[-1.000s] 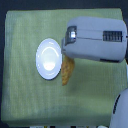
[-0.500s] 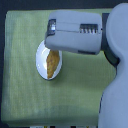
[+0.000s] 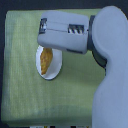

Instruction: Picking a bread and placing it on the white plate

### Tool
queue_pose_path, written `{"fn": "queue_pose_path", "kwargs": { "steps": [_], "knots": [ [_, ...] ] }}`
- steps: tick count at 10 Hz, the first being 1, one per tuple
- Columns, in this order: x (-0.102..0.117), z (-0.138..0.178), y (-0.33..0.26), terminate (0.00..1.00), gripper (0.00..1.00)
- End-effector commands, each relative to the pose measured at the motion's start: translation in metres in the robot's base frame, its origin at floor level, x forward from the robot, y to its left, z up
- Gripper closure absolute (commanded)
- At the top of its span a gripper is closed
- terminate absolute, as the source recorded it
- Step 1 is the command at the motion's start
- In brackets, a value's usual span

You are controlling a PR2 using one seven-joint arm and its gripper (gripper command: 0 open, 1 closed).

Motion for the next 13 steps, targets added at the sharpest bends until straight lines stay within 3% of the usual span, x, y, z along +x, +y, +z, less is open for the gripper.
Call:
{"fn": "queue_pose_path", "kwargs": {
  "steps": [1,3,4,7,13],
  "knots": [
    [0.000,-0.011,0.006,0.00,1.00],
    [0.003,-0.011,0.007,0.00,1.00],
    [0.002,-0.013,0.012,0.00,0.00],
    [-0.007,-0.018,0.011,0.00,0.00],
    [-0.005,-0.019,0.010,0.00,0.00]
  ]
}}
